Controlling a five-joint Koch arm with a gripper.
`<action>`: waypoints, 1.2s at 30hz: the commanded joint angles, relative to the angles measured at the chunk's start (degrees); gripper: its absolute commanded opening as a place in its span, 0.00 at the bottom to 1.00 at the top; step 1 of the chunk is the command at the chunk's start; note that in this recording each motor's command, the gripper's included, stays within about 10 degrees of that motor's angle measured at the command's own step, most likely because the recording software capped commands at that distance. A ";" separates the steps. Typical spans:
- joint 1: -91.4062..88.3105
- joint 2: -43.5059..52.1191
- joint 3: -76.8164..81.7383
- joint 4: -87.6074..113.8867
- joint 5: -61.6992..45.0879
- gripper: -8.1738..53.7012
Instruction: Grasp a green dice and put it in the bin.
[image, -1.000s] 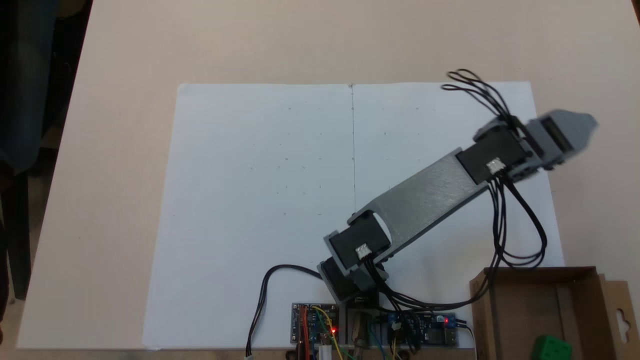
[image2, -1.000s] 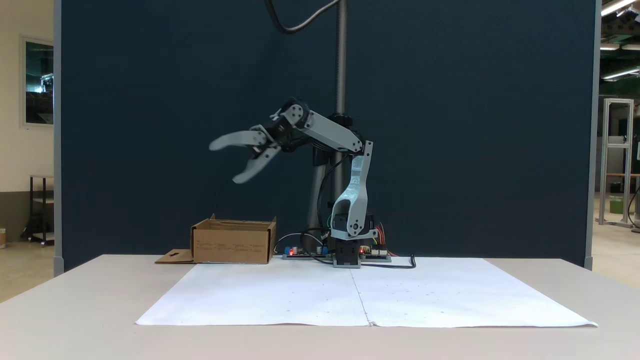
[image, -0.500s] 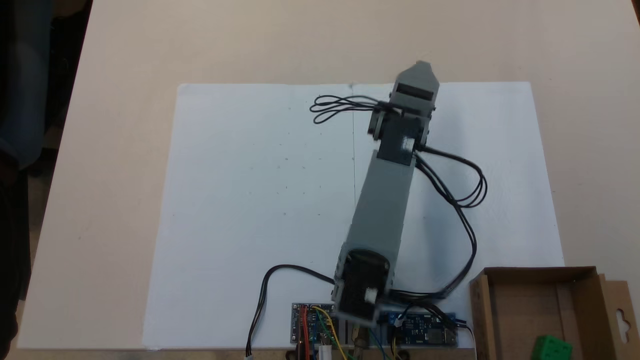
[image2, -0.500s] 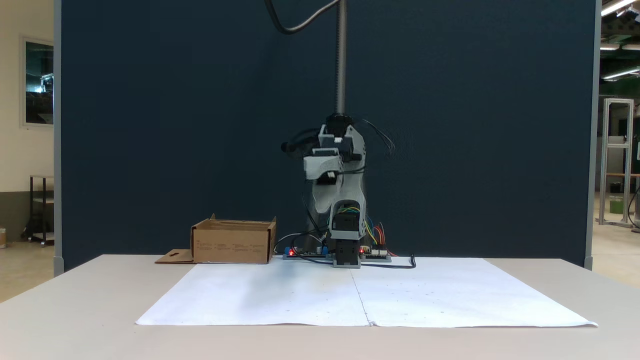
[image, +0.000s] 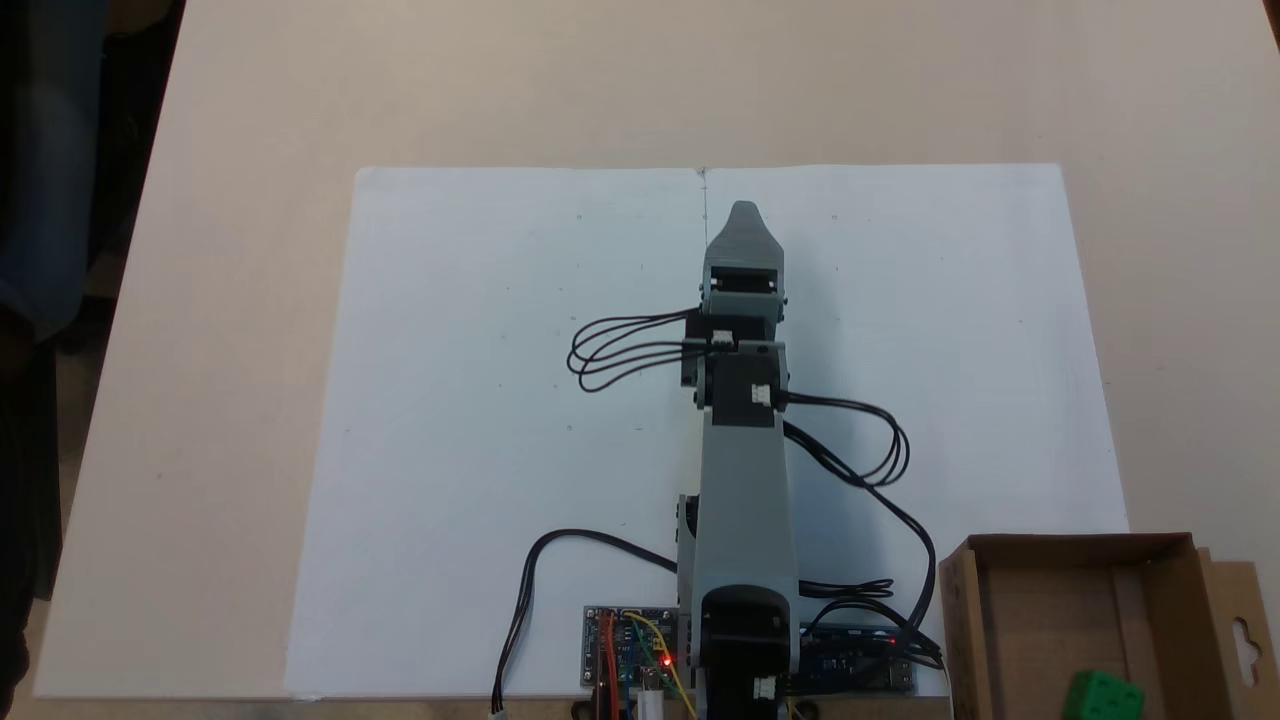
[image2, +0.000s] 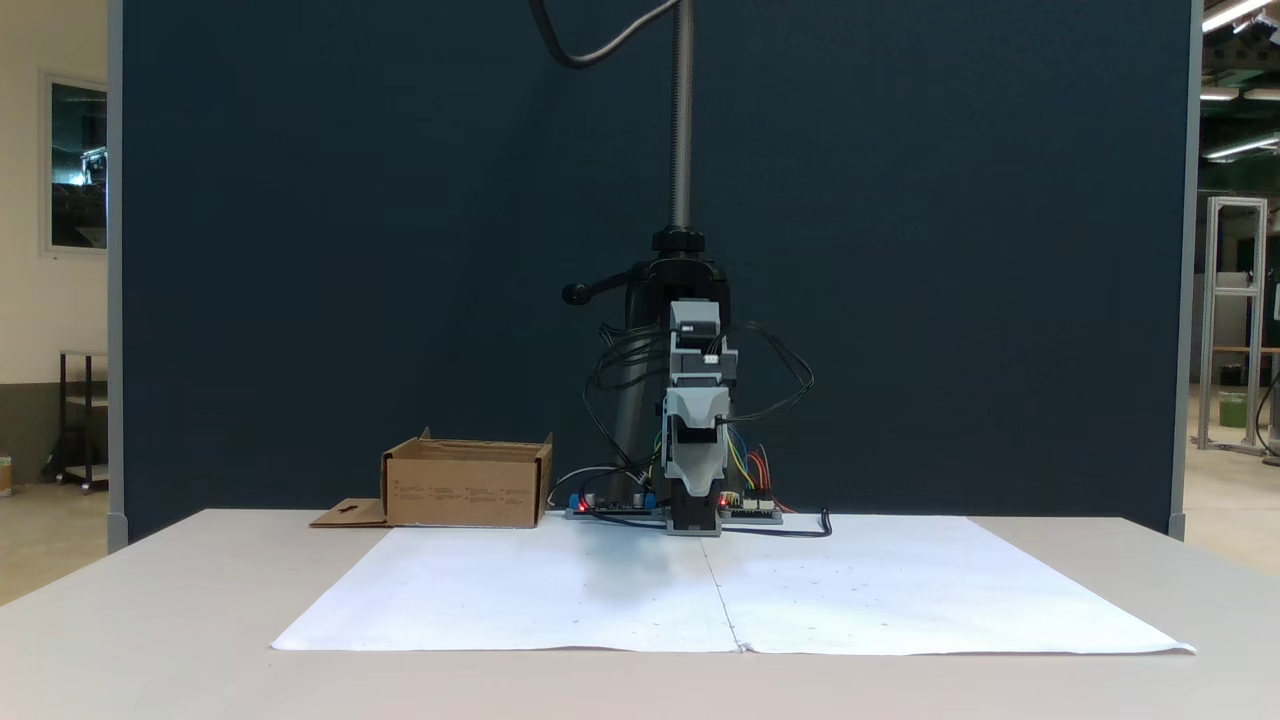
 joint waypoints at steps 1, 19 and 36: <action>0.18 4.57 0.97 -9.47 -1.23 0.83; 1.32 7.03 33.13 -42.96 -4.66 0.83; 0.18 7.21 36.30 -62.38 -4.57 0.84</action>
